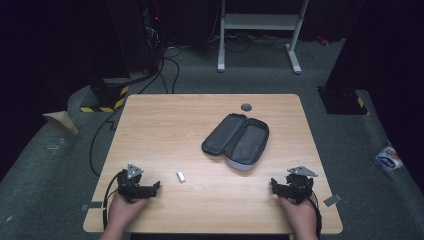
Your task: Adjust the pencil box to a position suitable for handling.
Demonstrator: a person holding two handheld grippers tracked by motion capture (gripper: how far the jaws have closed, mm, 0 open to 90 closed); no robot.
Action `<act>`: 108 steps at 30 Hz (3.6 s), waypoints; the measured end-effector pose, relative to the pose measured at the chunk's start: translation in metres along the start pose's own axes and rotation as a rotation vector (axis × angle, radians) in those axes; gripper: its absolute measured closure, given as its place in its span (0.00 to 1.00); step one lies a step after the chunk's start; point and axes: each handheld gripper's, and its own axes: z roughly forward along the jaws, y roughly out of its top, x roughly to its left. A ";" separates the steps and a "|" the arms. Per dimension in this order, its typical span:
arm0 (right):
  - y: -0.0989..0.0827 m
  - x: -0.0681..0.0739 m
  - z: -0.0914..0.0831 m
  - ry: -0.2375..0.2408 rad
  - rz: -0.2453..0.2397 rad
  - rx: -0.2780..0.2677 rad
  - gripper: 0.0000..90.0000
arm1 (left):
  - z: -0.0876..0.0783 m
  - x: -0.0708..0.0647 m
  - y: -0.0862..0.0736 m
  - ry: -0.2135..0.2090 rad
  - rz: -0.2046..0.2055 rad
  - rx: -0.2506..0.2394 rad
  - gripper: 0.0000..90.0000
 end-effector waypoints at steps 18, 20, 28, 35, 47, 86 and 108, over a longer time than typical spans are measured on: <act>0.000 0.001 0.000 -0.001 0.003 -0.002 0.11 | -0.003 0.000 -0.003 0.006 0.001 0.001 0.01; 0.000 0.001 0.000 -0.001 0.002 -0.002 0.11 | -0.004 -0.001 -0.003 0.007 -0.004 0.001 0.01; -0.002 0.001 -0.004 0.016 -0.017 -0.032 0.33 | -0.005 -0.002 -0.005 0.003 -0.001 0.002 0.01; 0.005 0.007 -0.020 0.042 -0.044 -0.111 0.44 | -0.005 -0.002 -0.005 0.000 -0.001 0.003 0.01; 0.044 0.056 -0.024 0.182 -0.098 -0.193 0.47 | -0.005 -0.002 -0.005 -0.001 -0.002 0.003 0.01; 0.065 0.089 -0.018 0.184 -0.123 -0.253 0.68 | -0.025 -0.027 0.002 -0.056 0.014 -0.130 0.46; 0.072 0.012 0.046 0.164 0.013 -0.140 0.85 | 0.050 -0.143 0.082 -0.123 0.017 -0.089 0.83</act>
